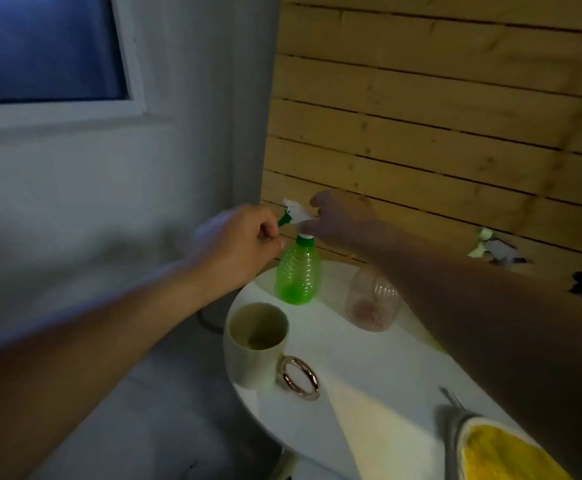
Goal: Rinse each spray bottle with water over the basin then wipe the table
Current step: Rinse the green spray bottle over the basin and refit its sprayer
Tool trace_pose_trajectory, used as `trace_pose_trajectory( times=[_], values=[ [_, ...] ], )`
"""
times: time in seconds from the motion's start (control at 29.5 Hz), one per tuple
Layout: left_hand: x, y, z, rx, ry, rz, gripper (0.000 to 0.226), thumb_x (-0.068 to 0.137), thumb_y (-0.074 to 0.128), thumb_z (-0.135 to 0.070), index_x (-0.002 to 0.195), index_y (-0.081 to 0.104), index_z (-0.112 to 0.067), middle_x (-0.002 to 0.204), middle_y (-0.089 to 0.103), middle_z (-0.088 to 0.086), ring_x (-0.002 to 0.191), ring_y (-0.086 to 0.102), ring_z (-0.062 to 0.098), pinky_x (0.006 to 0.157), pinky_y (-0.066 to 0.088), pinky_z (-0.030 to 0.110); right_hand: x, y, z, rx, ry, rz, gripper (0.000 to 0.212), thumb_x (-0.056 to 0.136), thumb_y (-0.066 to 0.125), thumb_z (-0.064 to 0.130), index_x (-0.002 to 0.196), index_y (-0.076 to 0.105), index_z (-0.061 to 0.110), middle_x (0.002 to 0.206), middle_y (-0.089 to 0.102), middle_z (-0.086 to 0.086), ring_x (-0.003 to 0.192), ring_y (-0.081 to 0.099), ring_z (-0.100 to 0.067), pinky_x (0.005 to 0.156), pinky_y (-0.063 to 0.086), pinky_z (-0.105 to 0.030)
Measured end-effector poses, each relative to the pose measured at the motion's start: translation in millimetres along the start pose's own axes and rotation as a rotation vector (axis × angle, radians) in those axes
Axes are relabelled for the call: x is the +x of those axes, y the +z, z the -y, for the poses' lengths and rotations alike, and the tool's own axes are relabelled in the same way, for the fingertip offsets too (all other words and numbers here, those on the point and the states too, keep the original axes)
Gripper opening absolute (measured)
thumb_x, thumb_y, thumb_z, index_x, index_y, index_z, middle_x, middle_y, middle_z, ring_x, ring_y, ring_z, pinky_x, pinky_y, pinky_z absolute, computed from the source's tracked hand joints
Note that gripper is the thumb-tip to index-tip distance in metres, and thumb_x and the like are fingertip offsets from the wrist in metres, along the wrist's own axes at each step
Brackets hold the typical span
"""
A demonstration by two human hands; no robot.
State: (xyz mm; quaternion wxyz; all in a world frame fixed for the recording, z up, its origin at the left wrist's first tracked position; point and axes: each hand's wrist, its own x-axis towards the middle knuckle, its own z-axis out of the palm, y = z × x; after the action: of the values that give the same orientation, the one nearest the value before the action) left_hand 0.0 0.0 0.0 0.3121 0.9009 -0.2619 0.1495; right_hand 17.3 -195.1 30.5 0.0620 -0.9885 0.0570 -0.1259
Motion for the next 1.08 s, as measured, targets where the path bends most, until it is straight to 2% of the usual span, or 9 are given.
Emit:
trace_pose_trajectory(
  times=[0.1, 0.31, 0.44, 0.58, 0.68, 0.78, 0.85, 0.95, 1.08],
  values=[
    [5.6, 5.4, 3.6, 0.008, 0.006, 0.002, 0.012, 0.090, 0.072, -0.043, 0.089, 0.064, -0.034, 0.092, 0.063, -0.012, 0.083, 0.058, 0.005, 0.062, 0.039, 0.023, 7.4, 11.2, 0.1, -0.013, 0.020, 0.027, 0.037, 0.088, 0.066, 0.051, 0.108, 0.066, 0.021, 0.098, 0.061, 0.001, 0.107, 0.060, -0.025, 0.112, 0.029, -0.053],
    [9.4, 13.2, 12.4, 0.009, -0.006, 0.016, 0.013, 0.090, 0.072, -0.043, 0.093, 0.065, -0.033, 0.089, 0.063, -0.014, 0.080, 0.057, 0.000, 0.060, 0.037, 0.024, 10.6, 13.2, -5.4, 0.095, 0.033, 0.004, 0.021, 0.089, 0.070, 0.043, 0.096, 0.067, 0.024, 0.089, 0.061, 0.003, 0.090, 0.052, -0.020, 0.113, 0.031, -0.054],
    [9.9, 9.4, 17.2, -0.004, -0.048, 0.025, 0.014, 0.090, 0.072, -0.044, 0.094, 0.064, -0.034, 0.090, 0.062, -0.016, 0.082, 0.057, 0.000, 0.066, 0.042, 0.027, 2.5, -3.9, -6.4, 0.138, 0.012, -0.036, 0.027, 0.090, 0.070, 0.043, 0.103, 0.070, 0.019, 0.085, 0.061, 0.004, 0.087, 0.057, -0.019, 0.106, 0.042, -0.053],
    [6.5, -4.1, 11.9, -0.016, -0.062, 0.029, 0.020, 0.087, 0.072, -0.051, 0.099, 0.060, -0.039, 0.094, 0.062, -0.017, 0.087, 0.059, 0.003, 0.067, 0.043, 0.028, -18.9, -45.1, -2.9, 0.153, -0.022, -0.083, 0.031, 0.090, 0.069, 0.042, 0.109, 0.071, 0.018, 0.090, 0.063, -0.001, 0.090, 0.060, -0.023, 0.093, 0.047, -0.044],
    [-4.5, -14.3, -2.4, -0.060, -0.092, 0.075, 0.037, 0.080, 0.074, -0.060, 0.105, 0.055, -0.042, 0.099, 0.060, -0.018, 0.092, 0.059, 0.006, 0.074, 0.047, 0.032, -42.4, -78.2, -2.6, 0.163, -0.061, -0.115, 0.032, 0.089, 0.071, 0.042, 0.108, 0.071, 0.017, 0.086, 0.065, -0.001, 0.082, 0.062, -0.021, 0.071, 0.045, -0.033],
    [-24.7, -22.6, -18.8, -0.137, -0.110, 0.114, 0.063, 0.059, 0.071, -0.078, 0.109, 0.047, -0.049, 0.111, 0.061, -0.016, 0.101, 0.062, 0.011, 0.091, 0.054, 0.041, -71.3, -103.8, -1.6, 0.202, -0.071, -0.149, 0.026, 0.088, 0.073, 0.040, 0.102, 0.070, 0.018, 0.072, 0.059, 0.005, 0.063, 0.054, -0.010, 0.054, 0.036, -0.026],
    [-43.3, -27.2, -30.5, -0.172, -0.090, 0.149, 0.080, 0.050, 0.069, -0.082, 0.118, 0.046, -0.046, 0.123, 0.061, -0.014, 0.110, 0.060, 0.010, 0.097, 0.053, 0.043, -93.6, -118.1, -1.3, 0.258, -0.091, -0.157, 0.028, 0.088, 0.074, 0.036, 0.104, 0.070, 0.013, 0.069, 0.058, 0.005, 0.058, 0.052, -0.007, 0.051, 0.035, -0.025],
    [-73.8, -35.3, -48.8, -0.200, -0.028, 0.161, 0.097, 0.055, 0.081, -0.077, 0.136, 0.042, -0.041, 0.135, 0.054, -0.019, 0.121, 0.054, 0.005, 0.103, 0.050, 0.044, -135.8, -142.3, 2.4, 0.282, -0.121, -0.129, 0.022, 0.091, 0.073, 0.035, 0.103, 0.068, 0.017, 0.071, 0.059, 0.006, 0.057, 0.052, -0.005, 0.048, 0.034, -0.021],
    [-112.7, -33.2, -65.5, -0.301, 0.005, 0.179, 0.106, 0.046, 0.083, -0.080, 0.136, 0.036, -0.050, 0.138, 0.055, -0.017, 0.122, 0.058, 0.005, 0.103, 0.051, 0.043, -190.7, -156.9, 4.8, 0.298, -0.118, -0.104, 0.019, 0.091, 0.072, 0.037, 0.101, 0.068, 0.021, 0.076, 0.065, 0.001, 0.057, 0.055, -0.008, 0.047, 0.038, -0.021]
  ],
)
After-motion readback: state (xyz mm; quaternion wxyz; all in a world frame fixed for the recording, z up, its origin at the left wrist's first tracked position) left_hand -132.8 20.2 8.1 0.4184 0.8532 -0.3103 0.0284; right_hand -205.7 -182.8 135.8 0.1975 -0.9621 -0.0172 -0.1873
